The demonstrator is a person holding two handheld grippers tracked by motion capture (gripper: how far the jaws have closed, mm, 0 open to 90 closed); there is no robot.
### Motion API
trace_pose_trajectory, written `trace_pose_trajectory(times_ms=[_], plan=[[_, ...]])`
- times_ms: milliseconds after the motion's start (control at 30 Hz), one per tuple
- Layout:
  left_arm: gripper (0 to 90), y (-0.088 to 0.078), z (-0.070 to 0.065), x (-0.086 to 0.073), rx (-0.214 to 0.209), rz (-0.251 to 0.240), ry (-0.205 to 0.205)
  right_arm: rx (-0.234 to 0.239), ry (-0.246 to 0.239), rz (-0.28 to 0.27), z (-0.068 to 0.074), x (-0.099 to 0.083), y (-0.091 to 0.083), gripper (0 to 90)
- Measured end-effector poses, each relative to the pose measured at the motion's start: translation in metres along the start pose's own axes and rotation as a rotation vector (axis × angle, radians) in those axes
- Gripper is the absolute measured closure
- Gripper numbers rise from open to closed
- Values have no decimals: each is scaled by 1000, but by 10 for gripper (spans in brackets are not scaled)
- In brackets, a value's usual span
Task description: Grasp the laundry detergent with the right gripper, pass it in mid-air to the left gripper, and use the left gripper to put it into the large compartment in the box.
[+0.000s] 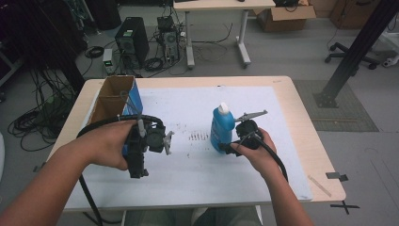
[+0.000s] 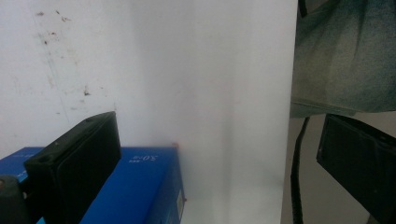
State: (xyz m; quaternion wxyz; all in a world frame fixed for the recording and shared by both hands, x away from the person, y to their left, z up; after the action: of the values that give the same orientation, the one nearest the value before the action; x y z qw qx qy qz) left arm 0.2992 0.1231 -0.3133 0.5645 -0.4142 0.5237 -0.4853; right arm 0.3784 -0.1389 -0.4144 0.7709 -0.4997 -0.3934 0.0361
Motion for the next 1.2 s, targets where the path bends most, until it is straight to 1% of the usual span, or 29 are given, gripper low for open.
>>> trace_pose_trajectory(times_ms=[133,333,433,600,700,767,833,933,1033,1100,1200], plan=[[3,0,1,0,2,-4,-2,-12,-3,-19,-1,1,4,32],[2,1,1,1,2,-6,-2,-19,-2,-78,0,2,10,29],[3,0,1,2,4,-6,0,-35,-2,-99,1,2,13,27],[3,-1,1,2,4,-7,-1,-49,5,-138,2,3,15,24],[3,-1,1,3,7,-9,1,-70,11,-163,1,2,16,22],[3,-1,1,3,8,-10,2,-70,14,-176,1,2,16,22],[3,-1,1,3,5,-8,-2,-83,8,-188,1,2,16,19],[2,-2,0,4,9,-9,2,-89,10,-209,2,2,16,18],[2,-3,-3,6,8,-10,10,-112,-1,-230,3,3,17,16],[3,-4,-5,7,11,-9,18,-106,-9,-242,5,3,18,16],[3,-6,-7,8,14,-8,19,-109,-14,-261,7,4,20,14]])
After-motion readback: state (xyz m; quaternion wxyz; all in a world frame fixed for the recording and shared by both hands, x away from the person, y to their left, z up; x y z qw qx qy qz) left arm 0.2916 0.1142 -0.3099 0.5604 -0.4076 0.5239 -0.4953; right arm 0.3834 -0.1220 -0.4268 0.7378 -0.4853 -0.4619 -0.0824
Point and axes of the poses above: each handheld gripper's, and its own axes: y roughly forward along the jaws, x roughly out of its top, z roughly to its left, the point moved 5 cm from there along y, roughly forward along the jaws, and after that the axes turned 8 degrees about z, right-handed, at the moved point
